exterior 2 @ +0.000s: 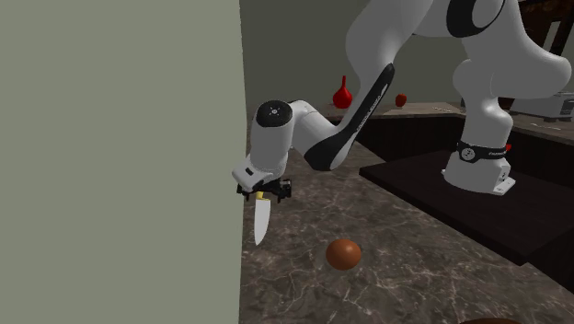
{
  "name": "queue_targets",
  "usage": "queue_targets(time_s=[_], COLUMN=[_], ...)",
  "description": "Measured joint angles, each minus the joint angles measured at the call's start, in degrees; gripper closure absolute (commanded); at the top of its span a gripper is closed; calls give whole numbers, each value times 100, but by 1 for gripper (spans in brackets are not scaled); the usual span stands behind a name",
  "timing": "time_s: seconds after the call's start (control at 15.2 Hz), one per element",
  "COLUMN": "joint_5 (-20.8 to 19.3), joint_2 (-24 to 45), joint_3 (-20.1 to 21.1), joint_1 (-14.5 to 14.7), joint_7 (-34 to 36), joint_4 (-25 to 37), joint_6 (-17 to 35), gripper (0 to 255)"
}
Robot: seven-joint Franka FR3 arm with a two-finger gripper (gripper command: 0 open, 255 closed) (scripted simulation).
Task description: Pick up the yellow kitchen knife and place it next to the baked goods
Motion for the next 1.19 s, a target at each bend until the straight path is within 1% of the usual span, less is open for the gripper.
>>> queue_targets(time_s=[0.73,1.19], joint_5=[-4,29], joint_2=[-61,-428], joint_3=[2,15], joint_1=[7,9], joint_7=[-6,-154], joint_4=[-25,-171], joint_6=[-2,-222], gripper=[255,255])
